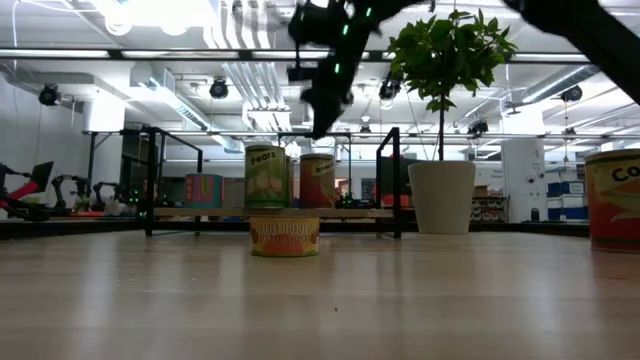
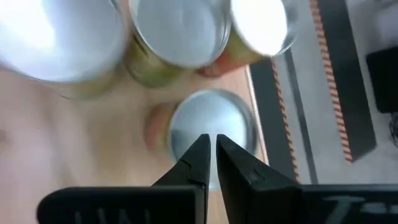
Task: Pick and place cans onto a shelf
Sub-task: Put the canned corn on the shelf
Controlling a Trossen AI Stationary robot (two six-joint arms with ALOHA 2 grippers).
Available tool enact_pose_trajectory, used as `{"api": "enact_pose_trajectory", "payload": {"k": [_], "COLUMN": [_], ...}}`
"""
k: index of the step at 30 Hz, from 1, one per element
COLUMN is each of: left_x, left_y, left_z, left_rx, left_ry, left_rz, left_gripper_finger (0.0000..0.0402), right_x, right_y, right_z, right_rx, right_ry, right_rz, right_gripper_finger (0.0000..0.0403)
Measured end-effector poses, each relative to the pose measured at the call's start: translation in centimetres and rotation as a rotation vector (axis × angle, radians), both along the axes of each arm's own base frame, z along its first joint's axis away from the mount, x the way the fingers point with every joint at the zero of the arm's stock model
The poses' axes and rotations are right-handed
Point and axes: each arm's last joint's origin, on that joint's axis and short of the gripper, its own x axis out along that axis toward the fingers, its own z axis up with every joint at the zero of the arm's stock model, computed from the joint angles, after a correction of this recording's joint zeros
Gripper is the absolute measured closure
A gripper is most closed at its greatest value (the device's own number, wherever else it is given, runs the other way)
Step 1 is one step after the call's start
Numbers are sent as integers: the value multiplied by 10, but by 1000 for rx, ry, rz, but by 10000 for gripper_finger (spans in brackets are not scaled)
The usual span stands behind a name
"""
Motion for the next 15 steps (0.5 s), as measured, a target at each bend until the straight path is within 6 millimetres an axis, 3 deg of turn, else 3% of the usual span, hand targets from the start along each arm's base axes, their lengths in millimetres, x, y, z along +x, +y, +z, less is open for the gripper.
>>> {"api": "enact_pose_trajectory", "payload": {"k": [4, 8, 11, 15], "left_x": [0, 1, 3, 9], "left_y": [0, 0, -1, -3], "left_z": [0, -2, -4, -8], "left_rx": [-11, -91, -131, -260], "left_ry": [1, 19, 31, 61], "left_rz": [1, 8, 13, 32], "left_gripper_finger": [402, 402, 402, 402], "right_x": [-20, -39, -55, -78], "right_y": [31, 81, 126, 178], "right_z": [37, 59, 64, 51], "right_rx": [24, 52, 57, 53], "right_ry": [-58, -110, -186, -312], "right_rz": [-11, 43, 142, 306], "right_gripper_finger": [385, 385, 386, 386]}}
